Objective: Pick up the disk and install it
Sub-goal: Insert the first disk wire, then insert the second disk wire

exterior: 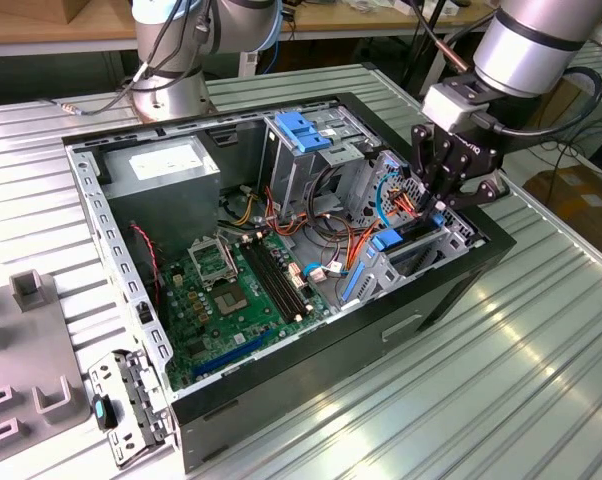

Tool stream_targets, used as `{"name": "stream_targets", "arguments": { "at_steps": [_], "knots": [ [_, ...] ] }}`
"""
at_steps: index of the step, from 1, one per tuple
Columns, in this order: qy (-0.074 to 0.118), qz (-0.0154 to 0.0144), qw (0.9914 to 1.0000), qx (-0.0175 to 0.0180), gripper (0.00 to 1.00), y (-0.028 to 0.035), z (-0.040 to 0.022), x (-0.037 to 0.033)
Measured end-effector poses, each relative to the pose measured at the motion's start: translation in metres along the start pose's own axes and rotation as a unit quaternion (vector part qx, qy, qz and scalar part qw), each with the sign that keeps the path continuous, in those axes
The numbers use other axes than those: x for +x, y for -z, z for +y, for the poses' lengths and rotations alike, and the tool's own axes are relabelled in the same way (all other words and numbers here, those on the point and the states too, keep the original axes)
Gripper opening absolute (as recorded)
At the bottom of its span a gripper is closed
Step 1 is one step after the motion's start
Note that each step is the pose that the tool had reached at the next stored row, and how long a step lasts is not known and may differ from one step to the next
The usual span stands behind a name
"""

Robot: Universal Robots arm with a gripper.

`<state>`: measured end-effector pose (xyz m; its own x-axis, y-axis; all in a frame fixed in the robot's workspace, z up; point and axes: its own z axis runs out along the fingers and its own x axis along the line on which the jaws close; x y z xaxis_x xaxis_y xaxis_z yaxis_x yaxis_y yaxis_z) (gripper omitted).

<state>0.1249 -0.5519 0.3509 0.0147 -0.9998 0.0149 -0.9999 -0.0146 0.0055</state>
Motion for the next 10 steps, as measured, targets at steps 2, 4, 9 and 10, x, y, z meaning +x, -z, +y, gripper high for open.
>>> {"name": "stream_targets", "arguments": {
  "at_steps": [2, 4, 9, 10],
  "knots": [
    [0.0, 0.0, 1.0, 0.0, 0.11, 0.0, 0.0, 0.0],
    [0.0, 0.0, 1.0, 0.0, 0.11, 0.0001, 0.0, 0.0],
    [0.0, 0.0, 1.0, 0.0, 0.11, 0.0003, 0.0, 0.0],
    [0.0, 0.0, 1.0, 0.0, 0.11, 0.0004, 0.0, 0.0]
  ]
}}
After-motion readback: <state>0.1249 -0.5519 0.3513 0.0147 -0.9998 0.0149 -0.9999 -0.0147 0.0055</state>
